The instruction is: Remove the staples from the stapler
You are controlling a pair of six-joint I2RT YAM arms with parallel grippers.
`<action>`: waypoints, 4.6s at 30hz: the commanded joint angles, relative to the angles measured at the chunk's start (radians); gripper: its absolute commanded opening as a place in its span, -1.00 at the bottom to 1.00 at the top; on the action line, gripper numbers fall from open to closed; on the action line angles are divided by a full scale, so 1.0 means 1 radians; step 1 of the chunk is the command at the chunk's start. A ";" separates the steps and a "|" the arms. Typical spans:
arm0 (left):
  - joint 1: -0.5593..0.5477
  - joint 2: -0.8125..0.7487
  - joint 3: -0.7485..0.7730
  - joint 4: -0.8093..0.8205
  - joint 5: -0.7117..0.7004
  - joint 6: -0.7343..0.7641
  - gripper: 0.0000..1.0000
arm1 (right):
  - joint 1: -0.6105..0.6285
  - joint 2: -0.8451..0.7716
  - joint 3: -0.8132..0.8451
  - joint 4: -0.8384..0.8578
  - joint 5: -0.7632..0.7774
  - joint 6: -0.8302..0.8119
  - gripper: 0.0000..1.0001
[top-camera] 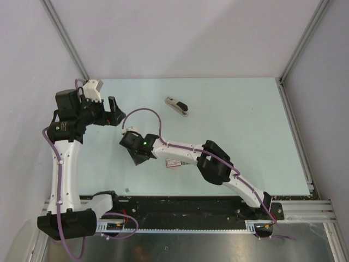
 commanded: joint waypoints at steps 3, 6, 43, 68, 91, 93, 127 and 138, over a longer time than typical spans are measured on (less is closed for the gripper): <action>0.023 -0.006 -0.019 0.027 -0.077 -0.139 0.99 | -0.016 0.056 0.138 -0.128 -0.001 -0.057 -0.59; 0.024 -0.001 -0.040 0.041 -0.090 -0.160 0.99 | -0.009 0.060 0.146 -0.130 -0.026 -0.058 -0.20; 0.024 -0.039 -0.081 0.070 -0.155 -0.106 0.99 | -0.105 -0.390 -0.574 0.209 -0.084 0.009 0.11; 0.024 -0.041 -0.089 0.071 -0.149 -0.096 0.99 | -0.103 -0.370 -0.632 0.164 0.140 -0.105 -0.05; 0.024 -0.027 -0.100 0.069 -0.150 -0.045 0.99 | -0.232 -0.565 -0.805 0.258 0.058 -0.107 -0.03; 0.023 -0.024 -0.114 0.069 -0.153 -0.025 0.99 | -0.279 -0.585 -0.781 0.305 -0.005 -0.119 0.12; -0.065 0.019 -0.252 0.090 -0.166 0.024 0.99 | -0.595 0.028 0.059 0.277 -0.019 -0.510 0.47; -0.075 0.022 -0.242 0.091 -0.188 0.036 0.99 | -0.585 0.060 0.064 0.279 -0.013 -0.479 -0.10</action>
